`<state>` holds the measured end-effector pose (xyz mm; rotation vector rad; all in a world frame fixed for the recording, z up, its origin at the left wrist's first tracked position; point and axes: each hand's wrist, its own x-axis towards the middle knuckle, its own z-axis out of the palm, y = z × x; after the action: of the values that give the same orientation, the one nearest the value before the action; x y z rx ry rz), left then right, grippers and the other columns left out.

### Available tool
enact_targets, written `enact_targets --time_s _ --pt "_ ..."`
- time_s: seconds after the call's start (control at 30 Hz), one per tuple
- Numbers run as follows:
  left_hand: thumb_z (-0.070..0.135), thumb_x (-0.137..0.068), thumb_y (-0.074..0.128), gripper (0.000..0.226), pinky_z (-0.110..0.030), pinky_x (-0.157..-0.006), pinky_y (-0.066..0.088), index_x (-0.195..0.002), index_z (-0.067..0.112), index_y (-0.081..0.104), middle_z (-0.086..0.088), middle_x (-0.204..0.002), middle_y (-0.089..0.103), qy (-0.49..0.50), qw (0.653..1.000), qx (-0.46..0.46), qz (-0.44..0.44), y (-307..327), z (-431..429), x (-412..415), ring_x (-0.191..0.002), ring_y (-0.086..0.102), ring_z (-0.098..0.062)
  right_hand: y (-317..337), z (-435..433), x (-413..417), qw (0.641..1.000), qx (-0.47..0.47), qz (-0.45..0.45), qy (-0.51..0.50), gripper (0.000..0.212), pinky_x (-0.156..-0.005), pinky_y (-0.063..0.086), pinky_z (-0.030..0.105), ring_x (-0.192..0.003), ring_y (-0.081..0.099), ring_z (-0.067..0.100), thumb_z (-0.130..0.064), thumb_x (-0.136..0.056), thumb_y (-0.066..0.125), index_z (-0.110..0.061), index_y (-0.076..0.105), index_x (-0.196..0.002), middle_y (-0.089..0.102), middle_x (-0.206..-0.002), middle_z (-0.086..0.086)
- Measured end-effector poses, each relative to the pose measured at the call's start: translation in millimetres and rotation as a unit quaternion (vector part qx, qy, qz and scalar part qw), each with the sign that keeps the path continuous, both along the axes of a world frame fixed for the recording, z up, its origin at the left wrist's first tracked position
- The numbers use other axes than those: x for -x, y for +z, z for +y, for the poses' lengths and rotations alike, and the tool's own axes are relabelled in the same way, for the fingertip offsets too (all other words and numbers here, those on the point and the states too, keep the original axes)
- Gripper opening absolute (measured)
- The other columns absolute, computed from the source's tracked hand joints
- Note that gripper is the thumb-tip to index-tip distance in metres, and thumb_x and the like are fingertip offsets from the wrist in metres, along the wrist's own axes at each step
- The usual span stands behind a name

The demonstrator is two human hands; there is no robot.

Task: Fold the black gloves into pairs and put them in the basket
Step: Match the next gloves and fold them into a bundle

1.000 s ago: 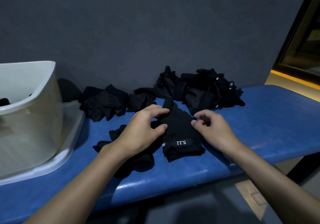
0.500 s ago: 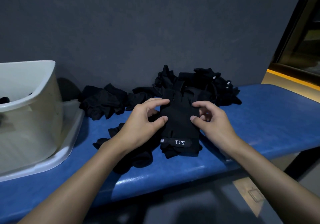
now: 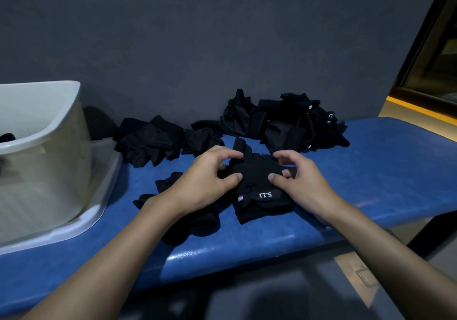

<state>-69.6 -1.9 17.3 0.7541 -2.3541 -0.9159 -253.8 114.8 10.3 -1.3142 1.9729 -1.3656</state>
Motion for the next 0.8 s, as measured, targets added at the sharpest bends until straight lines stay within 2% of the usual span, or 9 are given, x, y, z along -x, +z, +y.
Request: enact_targets --time_s 0.07,0.1,0.2,0.33,0.5,0.67,0.8 --pt "0.029 -0.091 0.07 0.044 -0.025 -0.097 0.048 -0.132 0.034 0.058 0.023 -0.128 0.05 -0.008 1.0 -0.006 0.007 -0.4 -1.2 -1.8 -0.116 0.058 -0.009 -2.2 2.5 1.3 0.995 0.018 0.088 -0.036 0.031 -0.092 0.051 0.033 -0.099 0.06 0.011 -0.019 -0.088 0.071 -0.021 0.063 -0.118 0.056 -0.116 -0.002" --pt "0.028 -0.091 0.07 0.043 -0.03 -0.1 0.049 -0.131 0.035 0.058 0.023 -0.127 0.05 -0.013 1.0 -0.009 0.013 -0.2 -1.5 -3.5 -0.116 0.059 -0.008 -1.3 5.6 -0.2 0.99 0.051 0.125 -0.032 0.025 -0.098 0.047 0.034 -0.106 0.057 0.012 -0.023 -0.089 0.069 -0.022 0.065 -0.114 0.056 -0.116 -0.007" --pt "0.023 -0.092 0.068 0.038 -0.03 -0.103 0.047 -0.128 0.032 0.061 0.021 -0.125 0.052 -0.012 1.0 0.012 0.025 1.1 -1.7 -10.3 -0.115 0.056 0.0 4.5 17.8 -11.0 0.967 0.121 0.218 0.046 0.022 -0.101 0.039 0.043 -0.114 0.053 0.007 -0.04 -0.088 0.061 -0.029 0.069 -0.105 0.061 -0.11 -0.021" --pt "0.024 -0.093 0.066 0.034 -0.027 -0.102 0.044 -0.126 0.033 0.062 0.02 -0.123 0.055 -0.003 0.998 0.069 -0.011 2.5 1.0 -21.5 -0.118 0.051 0.004 -3.2 24.2 -17.7 0.943 0.068 0.298 0.13 0.037 -0.1 0.03 0.034 -0.115 0.049 0.0 -0.058 -0.08 0.056 -0.037 0.07 -0.107 0.061 -0.111 -0.026" --pt "0.023 -0.094 0.065 0.035 -0.027 -0.107 0.042 -0.128 0.031 0.062 0.02 -0.126 0.058 -0.006 0.992 0.099 -0.074 -0.6 3.0 -31.1 -0.12 0.052 0.002 -9.5 27.5 -11.5 0.943 0.046 0.289 0.157 0.038 -0.1 0.039 0.039 -0.112 0.054 -0.001 -0.055 -0.081 0.056 -0.035 0.07 -0.111 0.061 -0.112 -0.028" --pt "0.015 -0.092 0.068 0.037 -0.026 -0.105 0.044 -0.125 0.029 0.064 0.016 -0.122 0.063 0.012 0.993 0.098 -0.07 2.1 1.5 -32.5 -0.115 0.055 0.002 -9.8 31.6 -10.7 0.941 0.041 0.289 0.174 0.044 -0.102 0.04 0.043 -0.115 0.053 -0.002 -0.052 -0.074 0.065 -0.035 0.067 -0.114 0.058 -0.117 -0.029" --pt "0.014 -0.091 0.069 0.035 -0.021 -0.101 0.045 -0.123 0.029 0.066 0.019 -0.118 0.064 0.017 0.993 0.096 -0.07 4.0 0.9 -33.5 -0.113 0.057 0.003 -10.9 31.5 -8.1 0.941 0.052 0.284 0.175 0.038 -0.099 0.044 0.043 -0.113 0.056 0.0 -0.05 -0.08 0.062 -0.034 0.068 -0.114 0.061 -0.116 -0.028"
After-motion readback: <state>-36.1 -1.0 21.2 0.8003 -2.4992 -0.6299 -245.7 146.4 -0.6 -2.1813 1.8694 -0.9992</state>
